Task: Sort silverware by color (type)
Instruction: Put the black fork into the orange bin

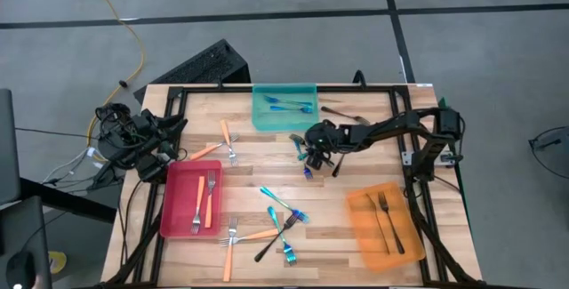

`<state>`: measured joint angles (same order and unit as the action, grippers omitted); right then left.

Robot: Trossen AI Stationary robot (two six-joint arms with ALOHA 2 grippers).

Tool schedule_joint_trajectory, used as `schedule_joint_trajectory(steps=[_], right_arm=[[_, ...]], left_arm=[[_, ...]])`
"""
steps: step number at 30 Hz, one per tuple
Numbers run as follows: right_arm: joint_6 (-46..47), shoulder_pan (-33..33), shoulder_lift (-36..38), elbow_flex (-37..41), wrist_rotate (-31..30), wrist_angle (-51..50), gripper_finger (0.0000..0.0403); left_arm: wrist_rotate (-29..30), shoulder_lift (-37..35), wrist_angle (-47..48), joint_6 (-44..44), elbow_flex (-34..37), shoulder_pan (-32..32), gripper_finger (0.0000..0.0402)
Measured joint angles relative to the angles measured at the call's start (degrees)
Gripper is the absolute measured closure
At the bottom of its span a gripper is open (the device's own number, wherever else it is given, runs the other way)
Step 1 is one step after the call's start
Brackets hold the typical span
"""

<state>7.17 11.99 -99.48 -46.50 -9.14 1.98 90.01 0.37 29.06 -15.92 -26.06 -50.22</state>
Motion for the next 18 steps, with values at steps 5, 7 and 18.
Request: schedule_joint_trajectory(steps=[5,7,18], right_arm=[[0.1,0.5,-1.2,-0.6,0.0,0.0,0.0200],[0.5,0.5,-1.2,-0.7,0.0,0.3,0.0204],[3.1,2.4,-1.2,-0.6,0.0,-2.7,0.0238]], left_arm=[[0.0,0.0,0.0,0.0,0.0,0.0,0.0289],[0.0,0.0,0.0,0.0,0.0,0.0,0.0289],[0.0,0.0,0.0,0.0,0.0,0.0,0.0289]])
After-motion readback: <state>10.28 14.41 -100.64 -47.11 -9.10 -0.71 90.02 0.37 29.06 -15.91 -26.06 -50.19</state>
